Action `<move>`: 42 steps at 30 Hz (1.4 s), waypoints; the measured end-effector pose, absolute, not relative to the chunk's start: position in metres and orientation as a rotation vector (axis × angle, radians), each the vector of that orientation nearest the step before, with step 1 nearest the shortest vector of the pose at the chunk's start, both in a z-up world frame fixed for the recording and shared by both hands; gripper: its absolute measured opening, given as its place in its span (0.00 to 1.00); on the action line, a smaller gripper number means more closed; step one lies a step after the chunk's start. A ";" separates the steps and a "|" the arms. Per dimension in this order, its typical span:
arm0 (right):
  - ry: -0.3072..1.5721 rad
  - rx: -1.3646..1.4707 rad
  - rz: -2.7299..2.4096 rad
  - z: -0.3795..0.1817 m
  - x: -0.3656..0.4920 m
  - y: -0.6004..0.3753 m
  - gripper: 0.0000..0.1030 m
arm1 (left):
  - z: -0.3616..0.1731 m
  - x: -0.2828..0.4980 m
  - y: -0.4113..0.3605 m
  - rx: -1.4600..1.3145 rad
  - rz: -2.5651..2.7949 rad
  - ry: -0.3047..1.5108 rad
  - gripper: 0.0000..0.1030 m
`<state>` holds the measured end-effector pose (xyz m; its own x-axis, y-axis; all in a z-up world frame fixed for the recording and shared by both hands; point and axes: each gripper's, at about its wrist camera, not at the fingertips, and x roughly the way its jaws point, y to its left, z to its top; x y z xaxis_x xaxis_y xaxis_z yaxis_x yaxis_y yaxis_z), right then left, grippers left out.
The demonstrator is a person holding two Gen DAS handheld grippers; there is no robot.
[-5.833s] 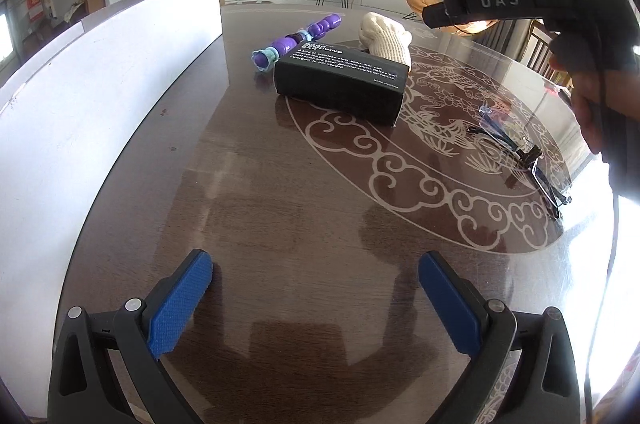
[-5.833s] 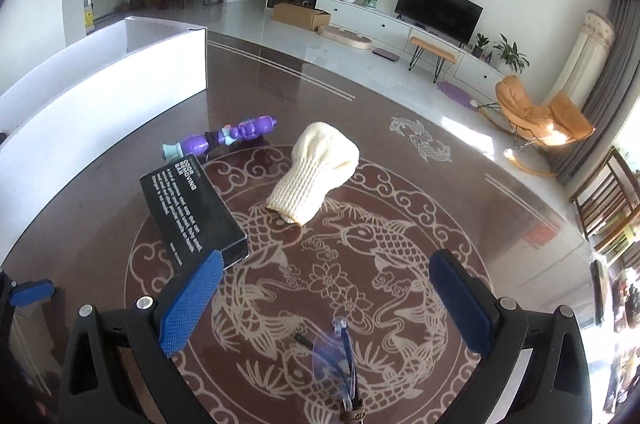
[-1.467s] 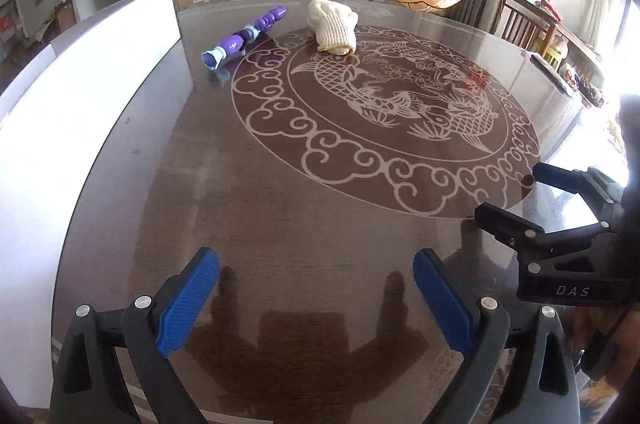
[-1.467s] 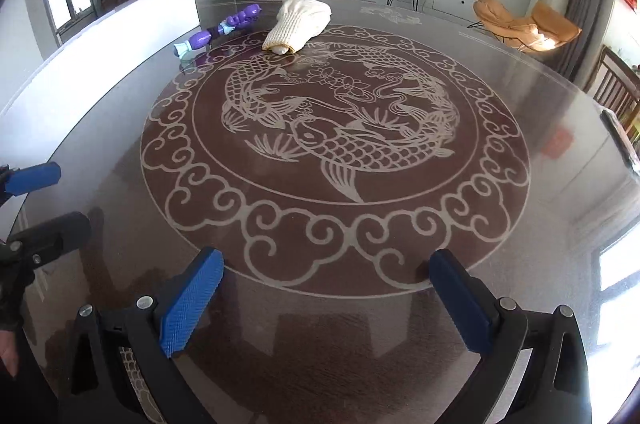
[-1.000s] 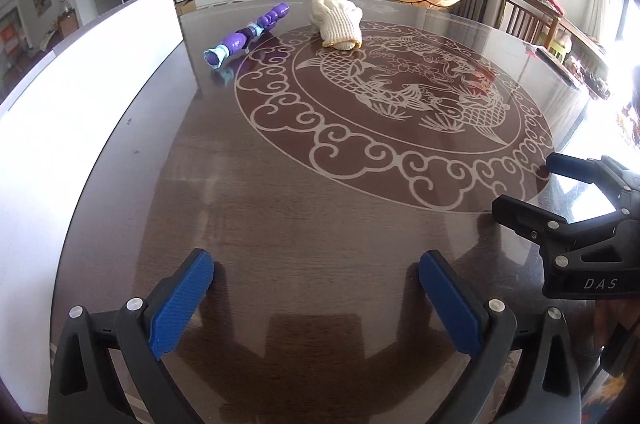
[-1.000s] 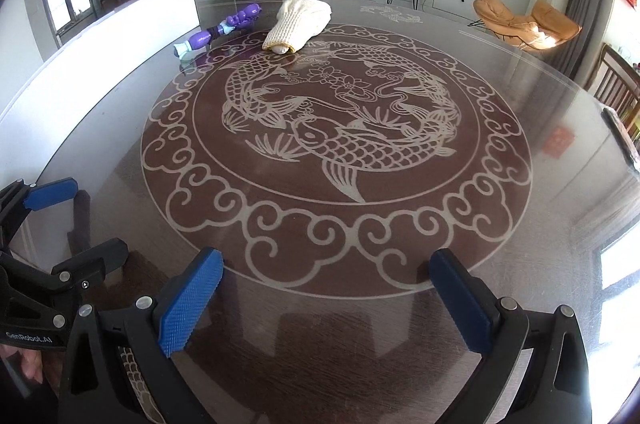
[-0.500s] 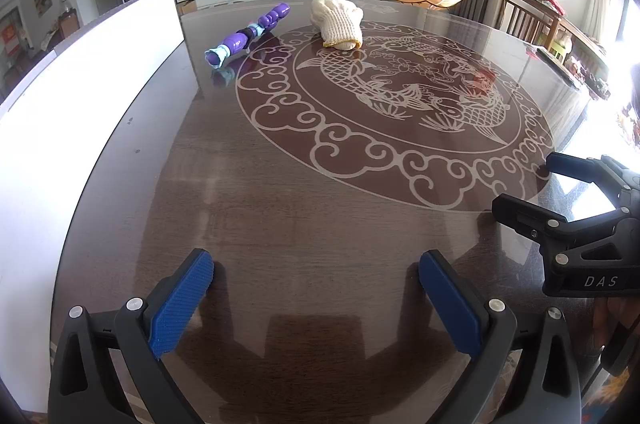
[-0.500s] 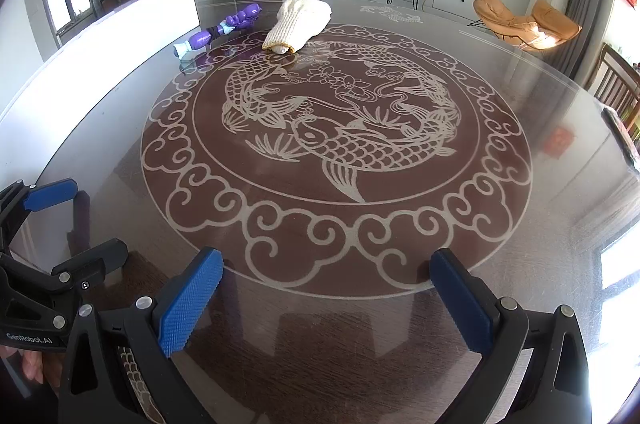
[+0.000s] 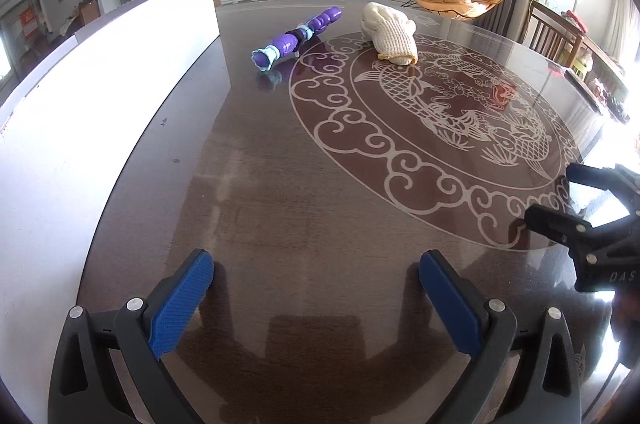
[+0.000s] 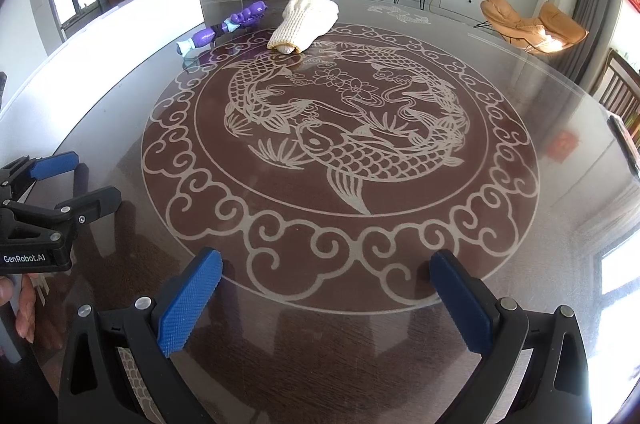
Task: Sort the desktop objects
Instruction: 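Move the right gripper to the white knitted glove and grasp it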
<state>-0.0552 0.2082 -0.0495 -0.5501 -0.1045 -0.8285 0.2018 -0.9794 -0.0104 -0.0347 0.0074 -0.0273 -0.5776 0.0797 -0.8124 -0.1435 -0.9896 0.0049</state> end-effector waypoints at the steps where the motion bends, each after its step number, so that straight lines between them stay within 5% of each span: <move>1: 0.166 1.407 -2.601 -0.049 -0.069 0.207 1.00 | -0.027 -0.035 0.007 -1.375 2.682 0.105 1.00; 7: 0.018 1.315 -2.650 -0.019 -0.179 0.190 1.00 | -0.027 -0.035 0.007 -1.375 2.681 0.104 1.00; 14: 0.073 1.453 -2.682 -0.033 -0.287 0.144 0.98 | -0.027 -0.035 0.007 -1.374 2.681 0.103 1.00; 17: 0.064 1.484 -2.684 -0.042 -0.297 0.140 0.68 | -0.027 -0.036 0.007 -1.374 2.678 0.101 1.00; 18: 0.084 1.439 -2.710 -0.041 -0.294 0.139 0.49 | -0.027 -0.036 0.008 -1.375 2.678 0.101 1.00; 20: 0.096 1.403 -2.703 -0.043 -0.285 0.140 0.41 | -0.027 -0.036 0.008 -1.376 2.679 0.100 1.00; 38: 0.120 1.295 -2.711 -0.053 -0.034 0.236 0.43 | -0.027 -0.037 0.009 -1.375 2.684 0.096 1.00; 40: 0.101 1.304 -2.715 -0.050 -0.029 0.240 0.55 | -0.027 -0.037 0.009 -1.375 2.684 0.096 1.00; 42: 0.102 1.339 -2.721 -0.052 -0.032 0.241 0.83 | -0.028 -0.037 0.009 -1.375 2.684 0.096 1.00</move>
